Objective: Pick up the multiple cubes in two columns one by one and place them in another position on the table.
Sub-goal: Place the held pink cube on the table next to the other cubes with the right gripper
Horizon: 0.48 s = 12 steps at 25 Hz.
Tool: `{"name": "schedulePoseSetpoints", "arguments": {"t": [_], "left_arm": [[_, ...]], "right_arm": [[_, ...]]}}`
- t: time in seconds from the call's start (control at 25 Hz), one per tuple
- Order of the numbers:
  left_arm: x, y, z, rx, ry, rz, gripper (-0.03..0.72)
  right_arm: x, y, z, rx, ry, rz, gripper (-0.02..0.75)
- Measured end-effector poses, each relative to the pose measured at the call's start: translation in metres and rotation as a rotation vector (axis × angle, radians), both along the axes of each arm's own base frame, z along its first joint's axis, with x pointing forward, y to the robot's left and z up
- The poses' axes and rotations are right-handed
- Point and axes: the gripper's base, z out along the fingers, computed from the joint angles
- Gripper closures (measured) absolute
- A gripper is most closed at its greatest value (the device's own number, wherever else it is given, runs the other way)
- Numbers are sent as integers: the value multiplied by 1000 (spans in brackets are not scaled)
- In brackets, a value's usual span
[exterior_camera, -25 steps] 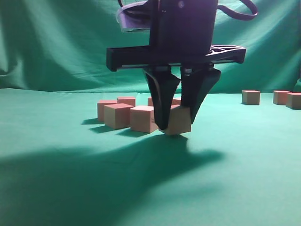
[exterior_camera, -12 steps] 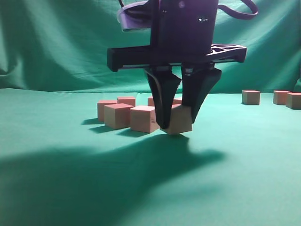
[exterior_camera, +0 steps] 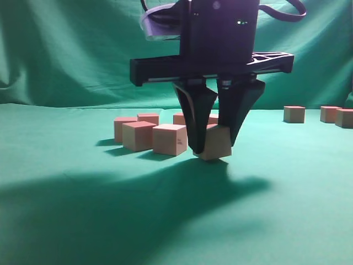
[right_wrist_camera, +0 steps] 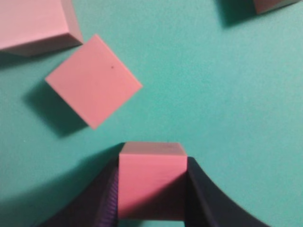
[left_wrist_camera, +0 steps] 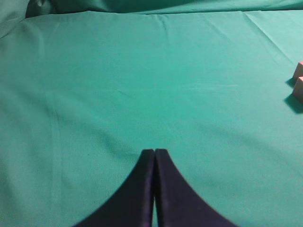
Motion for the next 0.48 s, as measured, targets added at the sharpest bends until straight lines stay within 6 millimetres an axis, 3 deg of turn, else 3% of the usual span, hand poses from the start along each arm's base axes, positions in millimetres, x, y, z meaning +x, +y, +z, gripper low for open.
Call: {"name": "schedulePoseSetpoints", "arguments": {"t": [0.48], "left_arm": [[0, 0, 0, 0, 0, 0, 688]], "right_arm": [[-2, 2, 0, 19, 21, -1, 470]]}}
